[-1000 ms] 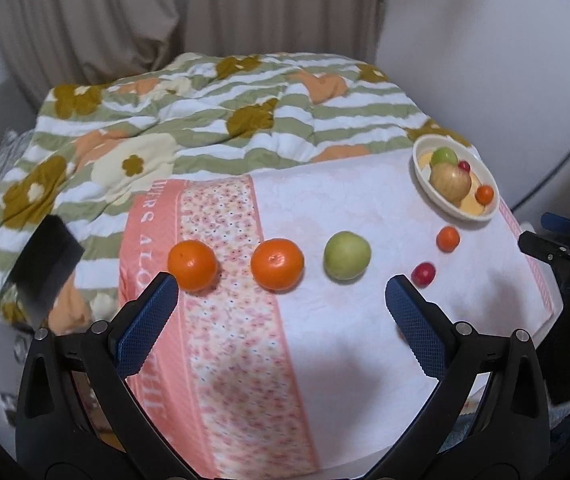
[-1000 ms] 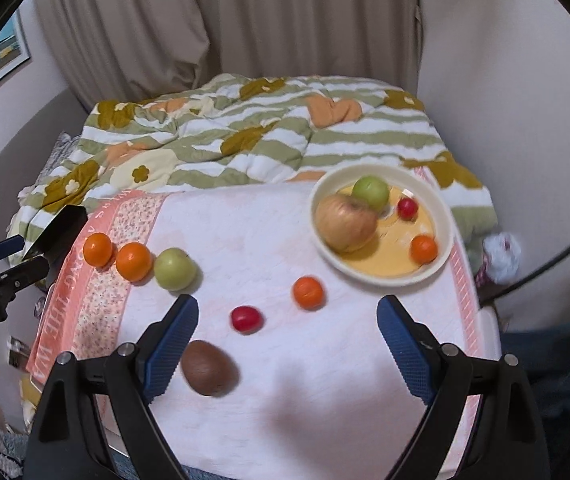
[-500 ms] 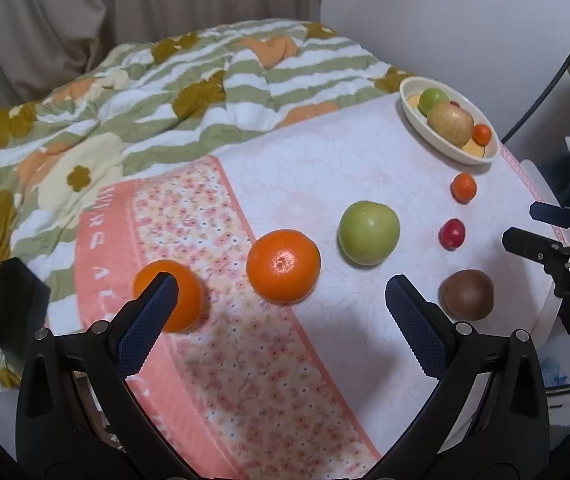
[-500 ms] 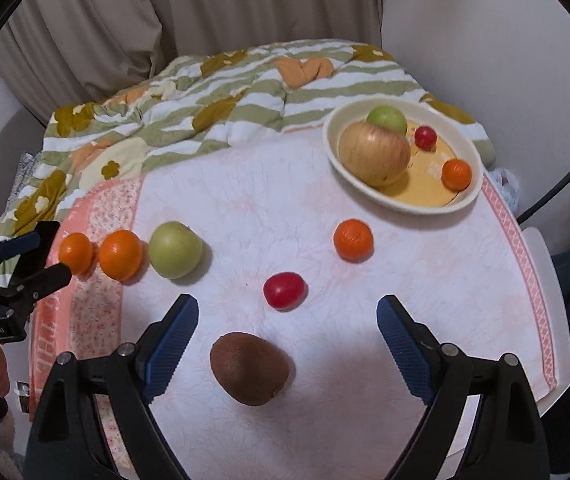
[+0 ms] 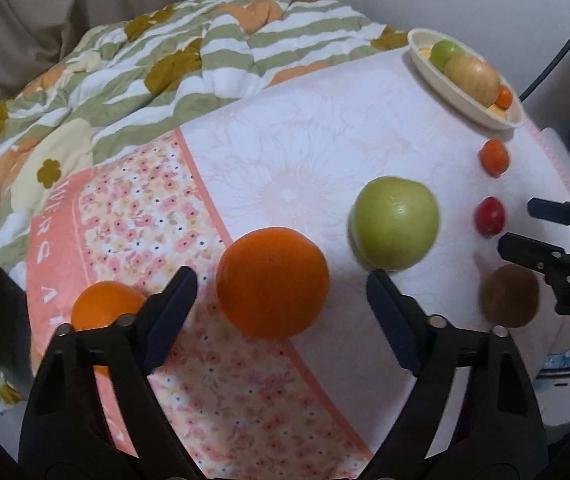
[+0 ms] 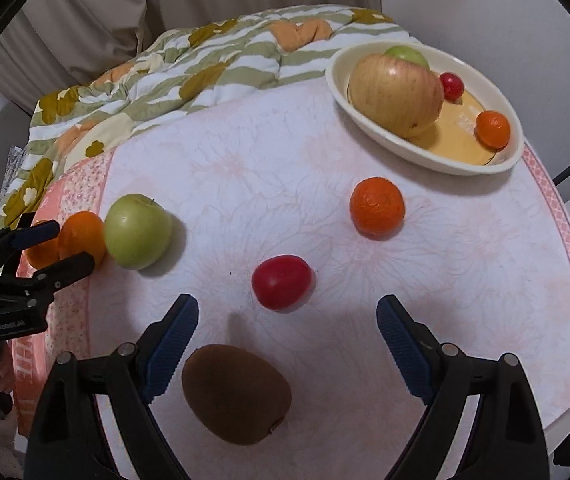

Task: Organize fruits
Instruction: 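Grasp the large orange with the left tool while the right tool grasps a red tomato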

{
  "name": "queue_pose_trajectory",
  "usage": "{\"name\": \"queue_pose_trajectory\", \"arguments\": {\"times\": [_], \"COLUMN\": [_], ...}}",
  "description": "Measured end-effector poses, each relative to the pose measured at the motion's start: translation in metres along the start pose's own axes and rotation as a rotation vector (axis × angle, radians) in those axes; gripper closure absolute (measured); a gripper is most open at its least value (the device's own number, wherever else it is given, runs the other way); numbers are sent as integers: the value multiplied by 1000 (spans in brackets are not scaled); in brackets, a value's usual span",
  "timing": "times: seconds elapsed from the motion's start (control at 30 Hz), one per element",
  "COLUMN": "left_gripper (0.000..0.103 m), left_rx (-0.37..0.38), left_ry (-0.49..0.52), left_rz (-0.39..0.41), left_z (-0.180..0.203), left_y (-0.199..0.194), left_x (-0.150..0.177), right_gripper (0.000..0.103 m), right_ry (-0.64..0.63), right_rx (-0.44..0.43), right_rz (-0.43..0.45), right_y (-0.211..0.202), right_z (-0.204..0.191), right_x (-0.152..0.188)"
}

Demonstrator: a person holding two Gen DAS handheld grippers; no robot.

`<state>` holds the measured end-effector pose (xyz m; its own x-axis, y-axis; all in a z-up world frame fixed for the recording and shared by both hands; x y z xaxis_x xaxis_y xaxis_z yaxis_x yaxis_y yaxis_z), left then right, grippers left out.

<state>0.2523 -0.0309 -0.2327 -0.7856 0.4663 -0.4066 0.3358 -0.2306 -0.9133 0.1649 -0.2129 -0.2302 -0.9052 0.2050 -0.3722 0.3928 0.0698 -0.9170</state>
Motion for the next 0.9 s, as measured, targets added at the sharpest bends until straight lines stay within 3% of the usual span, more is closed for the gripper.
{"name": "queue_pose_trajectory", "arguments": {"times": [0.3,0.53,0.77,0.9], "left_gripper": [30,34,34,34], "left_rx": [-7,3,-1,2], "left_ry": [-19,-76,-88,-107], "left_rz": [-26,-25,-25,-23], "left_z": [-2,-11,-11,-12], "left_y": [14,14,12,11], "left_x": [2,5,7,9], "right_gripper": [16,34,44,61], "right_ry": [-21,-43,-75,-91], "right_rx": [2,17,39,71], "right_rz": [-39,-61,-48,-33], "right_y": [14,21,26,25], "right_z": [-3,-5,-7,-7], "right_x": [-8,-6,-8,-8]}}
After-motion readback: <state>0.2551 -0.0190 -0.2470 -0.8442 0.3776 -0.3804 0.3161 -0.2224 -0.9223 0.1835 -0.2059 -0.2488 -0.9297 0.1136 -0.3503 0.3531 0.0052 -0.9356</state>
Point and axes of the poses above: each gripper's, at about its wrist camera, not at the fingertips, and y roughly the way its jaws point, z to its right, x to its underside, the point moved 4 cm from there along y, roughly the way its jaws point
